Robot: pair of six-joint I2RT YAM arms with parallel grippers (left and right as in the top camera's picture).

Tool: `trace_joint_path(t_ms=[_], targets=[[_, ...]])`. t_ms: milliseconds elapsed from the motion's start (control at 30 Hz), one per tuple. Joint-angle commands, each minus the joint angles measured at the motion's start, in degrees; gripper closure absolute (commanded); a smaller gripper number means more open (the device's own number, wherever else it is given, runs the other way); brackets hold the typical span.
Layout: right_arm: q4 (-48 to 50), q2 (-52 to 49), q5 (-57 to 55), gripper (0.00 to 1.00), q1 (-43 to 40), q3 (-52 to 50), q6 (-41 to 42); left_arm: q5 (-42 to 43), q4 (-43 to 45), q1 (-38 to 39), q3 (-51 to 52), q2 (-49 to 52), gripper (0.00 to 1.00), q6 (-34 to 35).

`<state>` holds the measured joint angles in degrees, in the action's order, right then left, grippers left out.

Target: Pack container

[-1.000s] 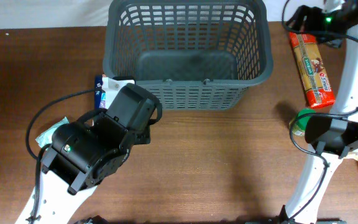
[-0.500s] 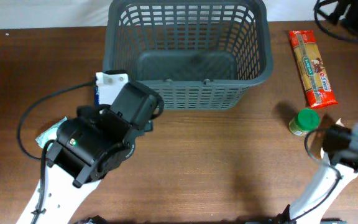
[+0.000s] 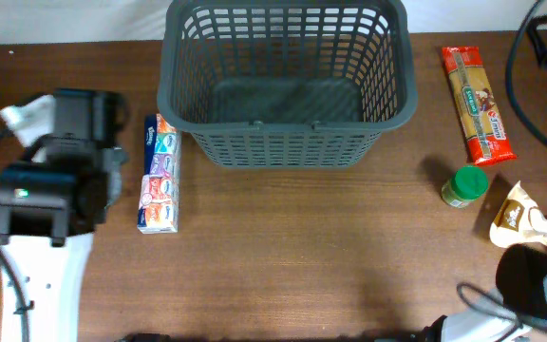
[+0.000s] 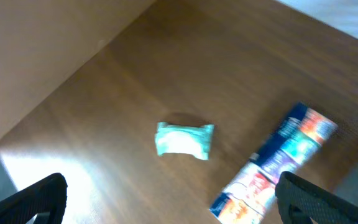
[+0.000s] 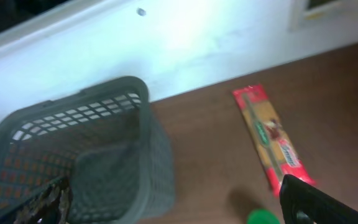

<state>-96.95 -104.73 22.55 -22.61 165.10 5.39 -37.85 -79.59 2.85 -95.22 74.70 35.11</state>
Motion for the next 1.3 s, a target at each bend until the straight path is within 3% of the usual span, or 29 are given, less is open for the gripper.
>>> trace_joint_path(t_ms=[0,233,467,633,1267], targets=[[-0.39,5.95,-7.67,0.01,0.09,-7.63,1.09,2.99,0.02,-6.03,-0.57,0.2,0.01,-0.28],[-0.37,15.65,-13.7,0.01,0.09,-36.22,1.16,3.15,0.07,-14.91,-0.57,0.2,0.01,-0.24],[0.7,15.82,-15.82,0.01,0.09,-54.58,5.29,3.15,0.09,-16.9,-0.57,0.2,0.01,-0.22],[8.63,15.82,-22.95,0.01,0.09,-66.12,8.85,3.15,0.57,-16.9,-0.57,0.2,0.01,-0.22],[34.34,13.9,-25.79,0.01,0.09,-89.64,4.31,3.17,1.31,-16.9,-0.57,0.2,0.01,-0.24]])
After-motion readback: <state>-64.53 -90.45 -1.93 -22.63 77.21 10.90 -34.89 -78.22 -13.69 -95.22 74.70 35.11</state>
